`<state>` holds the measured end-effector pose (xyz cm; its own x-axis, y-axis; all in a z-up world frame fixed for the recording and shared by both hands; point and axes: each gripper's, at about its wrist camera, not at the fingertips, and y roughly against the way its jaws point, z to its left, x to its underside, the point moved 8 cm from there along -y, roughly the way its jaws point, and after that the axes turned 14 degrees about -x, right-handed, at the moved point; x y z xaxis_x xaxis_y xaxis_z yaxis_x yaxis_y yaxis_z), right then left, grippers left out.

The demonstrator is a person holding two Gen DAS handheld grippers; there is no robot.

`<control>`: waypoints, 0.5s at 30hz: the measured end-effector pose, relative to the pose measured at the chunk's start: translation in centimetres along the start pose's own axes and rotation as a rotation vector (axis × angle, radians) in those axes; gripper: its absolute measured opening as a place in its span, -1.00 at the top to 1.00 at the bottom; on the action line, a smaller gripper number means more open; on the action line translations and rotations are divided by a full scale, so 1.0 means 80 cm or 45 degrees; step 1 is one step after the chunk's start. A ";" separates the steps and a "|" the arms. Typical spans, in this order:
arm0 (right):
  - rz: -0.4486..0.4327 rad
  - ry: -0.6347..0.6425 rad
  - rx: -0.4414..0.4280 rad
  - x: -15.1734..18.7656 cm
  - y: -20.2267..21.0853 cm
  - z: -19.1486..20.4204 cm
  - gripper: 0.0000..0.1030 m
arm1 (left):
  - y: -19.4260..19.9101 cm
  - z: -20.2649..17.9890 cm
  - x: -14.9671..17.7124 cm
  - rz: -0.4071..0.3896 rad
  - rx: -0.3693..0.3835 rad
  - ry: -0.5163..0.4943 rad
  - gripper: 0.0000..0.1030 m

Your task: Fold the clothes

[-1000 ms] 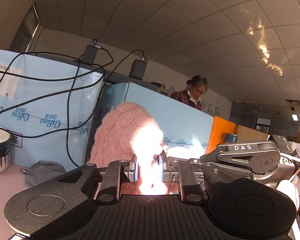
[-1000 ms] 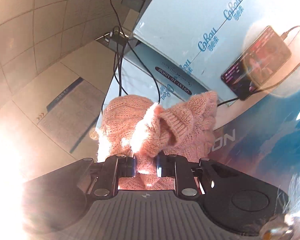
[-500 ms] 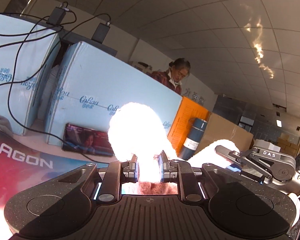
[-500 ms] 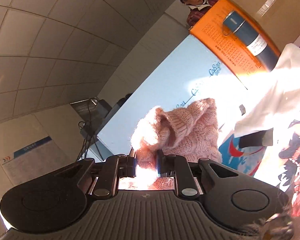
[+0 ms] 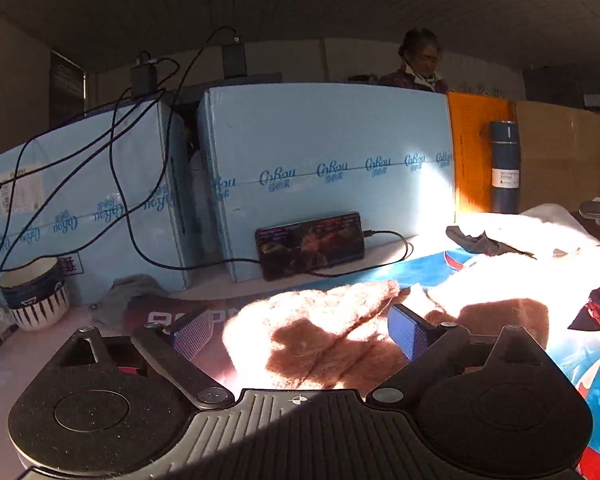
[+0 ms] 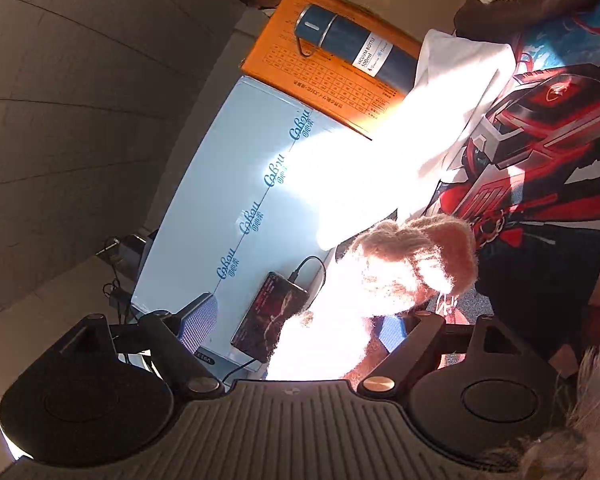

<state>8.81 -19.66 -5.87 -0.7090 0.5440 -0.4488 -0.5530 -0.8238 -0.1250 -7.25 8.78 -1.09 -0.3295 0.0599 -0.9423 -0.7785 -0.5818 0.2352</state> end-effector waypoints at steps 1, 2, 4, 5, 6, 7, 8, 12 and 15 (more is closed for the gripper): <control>-0.004 -0.005 -0.004 -0.001 0.000 0.000 -0.60 | -0.005 -0.013 -0.002 -0.004 0.028 -0.051 -0.89; -0.008 -0.009 -0.009 -0.001 0.001 0.001 -0.61 | -0.012 -0.027 -0.003 0.006 0.063 -0.101 -0.90; -0.009 -0.008 -0.008 -0.002 -0.001 0.002 -0.61 | -0.029 -0.058 0.000 0.041 0.135 -0.196 -0.91; -0.004 -0.001 -0.004 -0.002 -0.003 0.003 -0.61 | -0.043 -0.070 0.002 0.068 0.166 -0.231 -0.91; 0.004 0.009 0.001 0.000 -0.004 0.003 -0.61 | -0.056 -0.080 0.006 0.100 0.192 -0.249 -0.91; 0.013 0.021 0.008 0.001 -0.006 0.004 -0.61 | -0.071 -0.088 0.011 0.156 0.213 -0.255 -0.91; 0.023 0.034 0.016 0.002 -0.007 0.004 -0.61 | -0.085 -0.089 0.015 0.227 0.229 -0.229 -0.91; 0.053 0.079 0.046 0.006 -0.012 0.005 -0.61 | -0.107 -0.062 0.020 0.338 0.297 0.005 -0.85; 0.064 0.108 0.072 0.007 -0.017 0.004 -0.61 | -0.110 -0.040 0.021 0.364 0.303 0.124 -0.41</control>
<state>9.04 -18.20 -5.65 -0.6978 0.4849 -0.5271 -0.5434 -0.8379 -0.0513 0.77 11.38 -5.50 -0.5079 -0.1618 -0.8461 -0.7686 -0.3584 0.5299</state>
